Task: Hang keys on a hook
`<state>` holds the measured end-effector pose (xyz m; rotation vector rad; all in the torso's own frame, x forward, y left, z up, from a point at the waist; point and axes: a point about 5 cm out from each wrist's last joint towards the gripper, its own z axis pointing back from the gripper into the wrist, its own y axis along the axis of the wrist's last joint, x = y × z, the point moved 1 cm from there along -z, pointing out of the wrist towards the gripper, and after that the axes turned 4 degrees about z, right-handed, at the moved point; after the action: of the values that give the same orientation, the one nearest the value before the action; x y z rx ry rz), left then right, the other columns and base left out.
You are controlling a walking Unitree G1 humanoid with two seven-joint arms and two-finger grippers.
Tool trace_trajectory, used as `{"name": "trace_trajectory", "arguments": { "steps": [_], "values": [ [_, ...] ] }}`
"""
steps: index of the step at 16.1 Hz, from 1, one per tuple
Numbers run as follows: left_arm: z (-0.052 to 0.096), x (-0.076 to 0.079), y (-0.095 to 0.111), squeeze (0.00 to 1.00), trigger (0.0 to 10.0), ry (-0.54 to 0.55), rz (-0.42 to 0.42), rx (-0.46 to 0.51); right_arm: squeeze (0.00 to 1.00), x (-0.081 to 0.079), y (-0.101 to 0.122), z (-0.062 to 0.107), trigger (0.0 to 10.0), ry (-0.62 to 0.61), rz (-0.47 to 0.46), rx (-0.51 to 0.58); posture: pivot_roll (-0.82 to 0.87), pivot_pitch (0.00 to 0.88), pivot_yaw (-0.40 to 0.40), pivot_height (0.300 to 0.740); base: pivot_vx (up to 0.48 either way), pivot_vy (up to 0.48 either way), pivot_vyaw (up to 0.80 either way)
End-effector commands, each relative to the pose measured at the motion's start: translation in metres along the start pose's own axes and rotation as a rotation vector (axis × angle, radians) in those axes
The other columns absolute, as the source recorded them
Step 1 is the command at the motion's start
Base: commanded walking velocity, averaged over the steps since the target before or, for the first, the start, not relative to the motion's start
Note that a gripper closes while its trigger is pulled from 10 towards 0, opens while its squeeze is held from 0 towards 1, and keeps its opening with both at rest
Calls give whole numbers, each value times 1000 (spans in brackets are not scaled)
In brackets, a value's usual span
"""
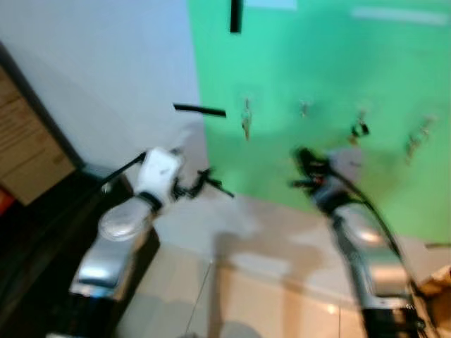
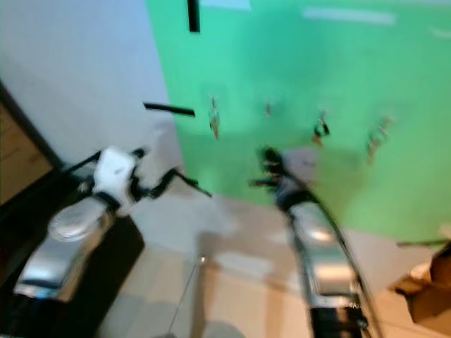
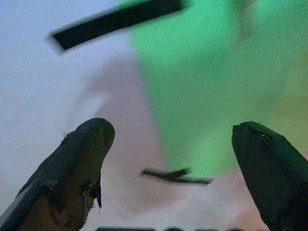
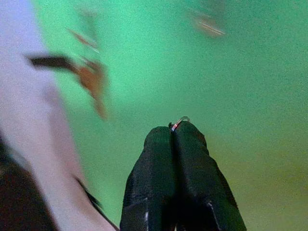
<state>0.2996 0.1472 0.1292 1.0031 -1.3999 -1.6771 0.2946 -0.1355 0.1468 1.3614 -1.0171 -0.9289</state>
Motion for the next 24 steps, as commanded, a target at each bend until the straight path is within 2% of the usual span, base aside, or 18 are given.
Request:
{"name": "trace_trajectory", "arguments": {
  "steps": [1,5,8,9,11,17,20,24],
  "values": [
    [-2,5,8,0,10000,-24,-3,32,0,9,0,4,10000,-18,1,4,-22,0,87,740,368,0,0],
    [-1,13,8,0,10000,-65,17,40,0,11,3,8,10000,10,-1,22,-29,0,81,740,183,0,0],
    [2,22,7,0,10000,-167,16,39,0,11,6,10,10000,18,-7,31,-39,0,77,740,0,0,0],
    [4,29,7,0,10000,-252,12,34,0,13,8,12,10000,21,-8,36,-42,0,72,740,0,0,0],
    [5,32,7,0,10000,-279,13,32,0,15,10,13,10000,20,-9,40,-43,0,68,740,0,0,0],
    [16,51,11,0,10000,-513,49,39,0,26,24,24,10000,-22,-112,94,-47,0,50,740,0,0,0],
    [17,50,11,0,10000,-514,47,37,0,23,31,27,10000,28,-189,134,-52,0,56,740,0,0,0],
    [17,50,10,0,10000,-524,45,29,0,16,34,29,10000,74,-210,147,-53,0,60,740,0,0,0]
  ]
}}
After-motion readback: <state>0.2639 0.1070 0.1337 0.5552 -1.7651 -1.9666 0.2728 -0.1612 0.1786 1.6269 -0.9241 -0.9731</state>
